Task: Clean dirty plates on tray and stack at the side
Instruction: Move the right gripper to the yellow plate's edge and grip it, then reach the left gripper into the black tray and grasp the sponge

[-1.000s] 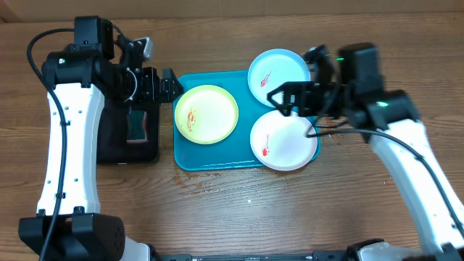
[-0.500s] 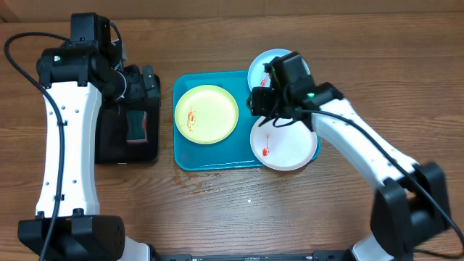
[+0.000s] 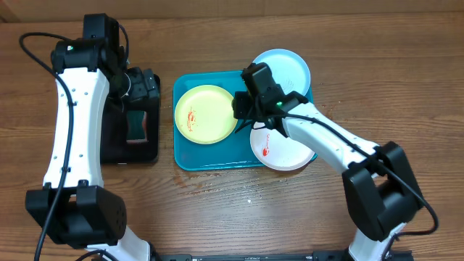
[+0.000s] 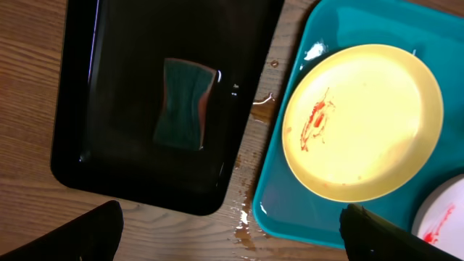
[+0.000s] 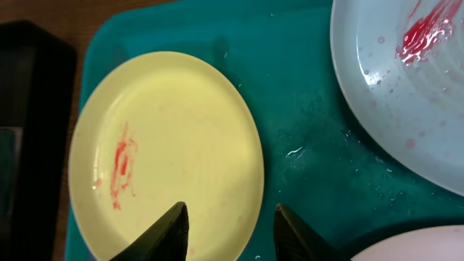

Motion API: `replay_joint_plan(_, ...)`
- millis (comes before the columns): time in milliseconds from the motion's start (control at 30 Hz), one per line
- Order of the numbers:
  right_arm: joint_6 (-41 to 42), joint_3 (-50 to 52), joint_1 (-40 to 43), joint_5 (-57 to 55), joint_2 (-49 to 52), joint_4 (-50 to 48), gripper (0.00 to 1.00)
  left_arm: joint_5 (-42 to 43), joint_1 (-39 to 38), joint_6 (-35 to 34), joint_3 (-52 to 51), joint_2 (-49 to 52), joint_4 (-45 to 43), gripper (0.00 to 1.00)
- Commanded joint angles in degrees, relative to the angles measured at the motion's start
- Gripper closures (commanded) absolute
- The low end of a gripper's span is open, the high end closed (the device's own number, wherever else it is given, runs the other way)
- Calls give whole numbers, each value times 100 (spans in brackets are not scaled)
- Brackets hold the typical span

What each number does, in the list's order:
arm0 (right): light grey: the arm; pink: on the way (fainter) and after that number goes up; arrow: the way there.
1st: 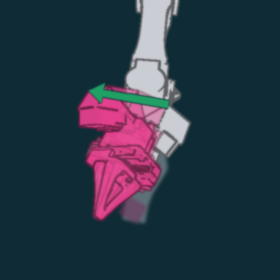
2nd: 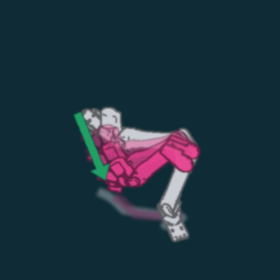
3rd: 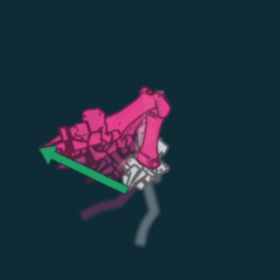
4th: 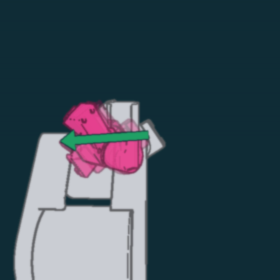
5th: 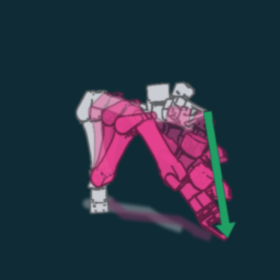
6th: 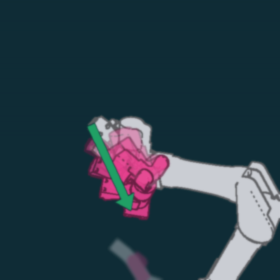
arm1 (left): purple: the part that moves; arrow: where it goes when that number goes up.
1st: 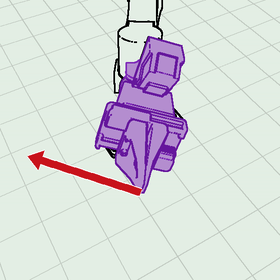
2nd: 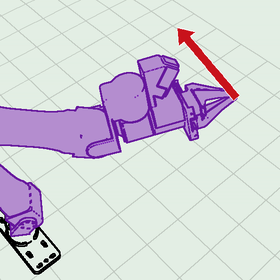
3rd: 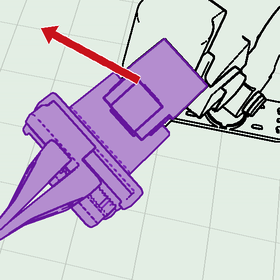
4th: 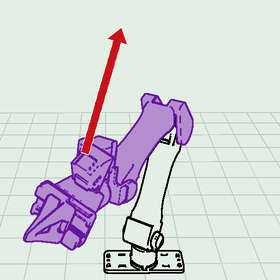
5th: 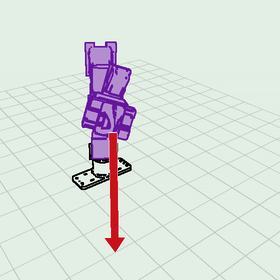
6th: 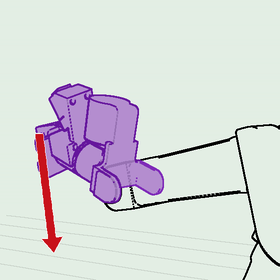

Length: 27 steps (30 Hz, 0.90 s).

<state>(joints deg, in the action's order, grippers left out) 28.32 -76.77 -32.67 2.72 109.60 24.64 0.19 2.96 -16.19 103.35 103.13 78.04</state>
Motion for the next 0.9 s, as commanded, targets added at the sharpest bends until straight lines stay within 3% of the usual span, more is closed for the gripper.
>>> replay_joint_plan(0,48,-131,-28,-177,321,-61,60,-199,-37,-57,127,151,11,4)
replay_joint_plan(267,48,-131,-50,-33,730,-376,63,-385,-37,-57,127,170,-50,4)
replay_joint_plan(500,72,-131,-160,-13,1005,-551,75,-640,-37,-55,109,177,-101,4)
replay_joint_plan(700,90,-131,-168,-35,1075,-476,95,-636,-37,-57,48,210,-162,6)
replay_joint_plan(867,197,-131,-168,-28,1075,-369,96,-909,-26,13,-20,356,-166,14)
